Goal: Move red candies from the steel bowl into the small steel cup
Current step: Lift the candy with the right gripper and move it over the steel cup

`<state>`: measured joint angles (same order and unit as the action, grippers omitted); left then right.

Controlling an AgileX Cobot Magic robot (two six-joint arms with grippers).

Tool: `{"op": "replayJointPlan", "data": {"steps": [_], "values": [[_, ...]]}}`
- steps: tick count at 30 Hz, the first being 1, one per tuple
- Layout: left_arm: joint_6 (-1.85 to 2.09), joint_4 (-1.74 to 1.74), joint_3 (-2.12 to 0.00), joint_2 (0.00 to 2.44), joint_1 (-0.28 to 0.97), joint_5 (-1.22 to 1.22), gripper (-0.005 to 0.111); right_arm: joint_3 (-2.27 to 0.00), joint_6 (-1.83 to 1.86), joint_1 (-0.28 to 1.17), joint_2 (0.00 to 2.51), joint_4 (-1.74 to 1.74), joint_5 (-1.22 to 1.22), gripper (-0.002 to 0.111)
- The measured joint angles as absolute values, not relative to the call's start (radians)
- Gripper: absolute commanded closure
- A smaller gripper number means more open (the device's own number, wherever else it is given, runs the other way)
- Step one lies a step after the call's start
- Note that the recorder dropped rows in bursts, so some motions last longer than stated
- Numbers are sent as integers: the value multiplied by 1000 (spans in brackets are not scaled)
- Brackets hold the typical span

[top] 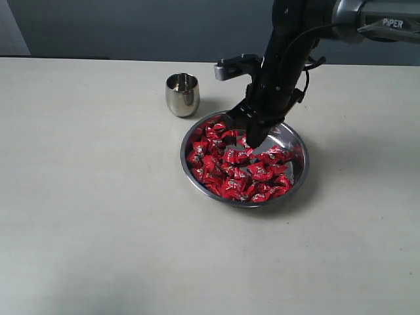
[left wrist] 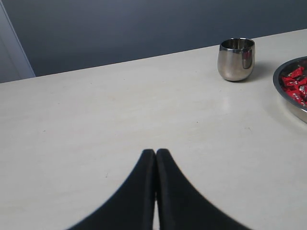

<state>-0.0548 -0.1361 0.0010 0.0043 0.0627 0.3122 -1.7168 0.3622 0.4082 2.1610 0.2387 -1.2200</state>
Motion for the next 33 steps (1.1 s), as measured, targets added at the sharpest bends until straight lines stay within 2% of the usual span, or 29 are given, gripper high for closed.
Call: {"op": "replayJointPlan", "data": {"steps": [8,16,20,33], "values": [[-55,-136,1,4,63,312,106,-1765,364,408,2149,189,-1201,109],[-55,-136,1,4,63,312,106,-1790,366,408,2159,244,-935,109],[-55,-136,1,4,63,312,106,-1879,378,408,2214,320,-865,109],[-55,-136,1,4,63,312,106,-2210,441,411,2426,532,-867,109]]}}
